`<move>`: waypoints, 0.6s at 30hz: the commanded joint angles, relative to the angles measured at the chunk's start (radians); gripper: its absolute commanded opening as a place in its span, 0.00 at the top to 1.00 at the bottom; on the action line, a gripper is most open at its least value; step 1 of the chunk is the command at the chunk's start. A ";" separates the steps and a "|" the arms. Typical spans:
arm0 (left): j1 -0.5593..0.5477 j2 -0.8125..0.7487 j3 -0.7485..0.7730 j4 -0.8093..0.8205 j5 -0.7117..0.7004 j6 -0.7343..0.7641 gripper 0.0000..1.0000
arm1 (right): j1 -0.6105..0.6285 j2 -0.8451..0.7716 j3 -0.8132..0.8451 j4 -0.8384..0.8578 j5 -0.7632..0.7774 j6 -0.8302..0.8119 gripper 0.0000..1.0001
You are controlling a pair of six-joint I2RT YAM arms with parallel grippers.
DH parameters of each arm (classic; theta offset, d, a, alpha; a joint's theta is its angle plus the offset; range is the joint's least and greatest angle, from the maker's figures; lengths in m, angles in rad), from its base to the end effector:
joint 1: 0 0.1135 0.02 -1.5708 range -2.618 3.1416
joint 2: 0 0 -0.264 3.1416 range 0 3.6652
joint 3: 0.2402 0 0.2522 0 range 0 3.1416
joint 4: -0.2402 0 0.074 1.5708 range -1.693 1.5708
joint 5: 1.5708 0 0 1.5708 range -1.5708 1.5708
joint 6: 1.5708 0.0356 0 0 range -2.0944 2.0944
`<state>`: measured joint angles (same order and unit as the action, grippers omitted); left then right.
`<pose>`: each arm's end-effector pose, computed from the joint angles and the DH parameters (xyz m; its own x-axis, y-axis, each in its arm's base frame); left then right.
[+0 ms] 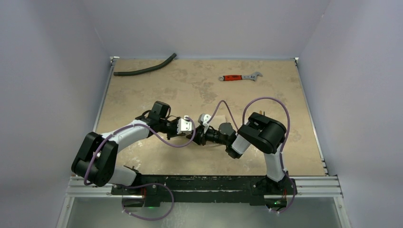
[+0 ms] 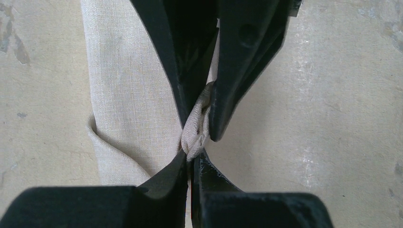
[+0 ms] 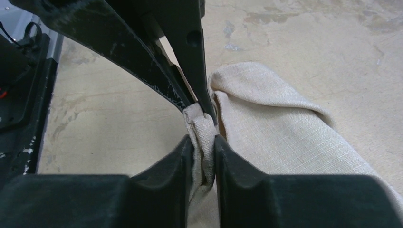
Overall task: Fold the napkin into a case and place the utensils inside
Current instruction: Pick up the 2/3-rectangle-folded napkin at the center of the board.
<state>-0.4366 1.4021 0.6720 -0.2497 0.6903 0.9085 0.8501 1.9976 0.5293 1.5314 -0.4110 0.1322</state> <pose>0.2213 -0.1283 0.1708 0.0479 0.6486 -0.7596 0.9916 0.0605 0.1142 0.2008 0.2502 0.1230 -0.0842 0.0872 -0.9926 -0.9491 0.2965 0.1066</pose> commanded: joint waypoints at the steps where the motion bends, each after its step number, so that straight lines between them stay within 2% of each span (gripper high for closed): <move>1: 0.007 -0.030 -0.002 0.033 0.003 0.005 0.99 | -0.006 0.037 0.024 0.490 -0.029 0.049 0.85; 3: 0.006 -0.035 -0.003 0.036 -0.001 0.003 0.99 | -0.008 0.045 0.014 0.483 -0.029 0.052 0.99; 4: 0.006 -0.037 -0.006 0.035 -0.001 0.003 0.99 | -0.009 0.046 0.008 0.490 -0.027 0.055 1.00; 7: 0.006 -0.038 -0.015 0.038 -0.004 0.004 0.97 | -0.010 0.041 0.000 0.505 -0.026 0.068 1.00; 14: 0.007 -0.065 0.021 -0.004 -0.041 -0.016 0.78 | -0.012 0.006 0.028 0.428 -0.047 0.064 1.00; 18: 0.045 -0.099 0.091 -0.084 -0.055 -0.079 0.74 | -0.014 -0.001 0.033 0.355 -0.074 0.076 1.00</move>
<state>-0.4282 1.3605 0.6739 -0.2790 0.6426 0.8925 0.8429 2.0308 0.5396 1.5467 -0.4393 0.1917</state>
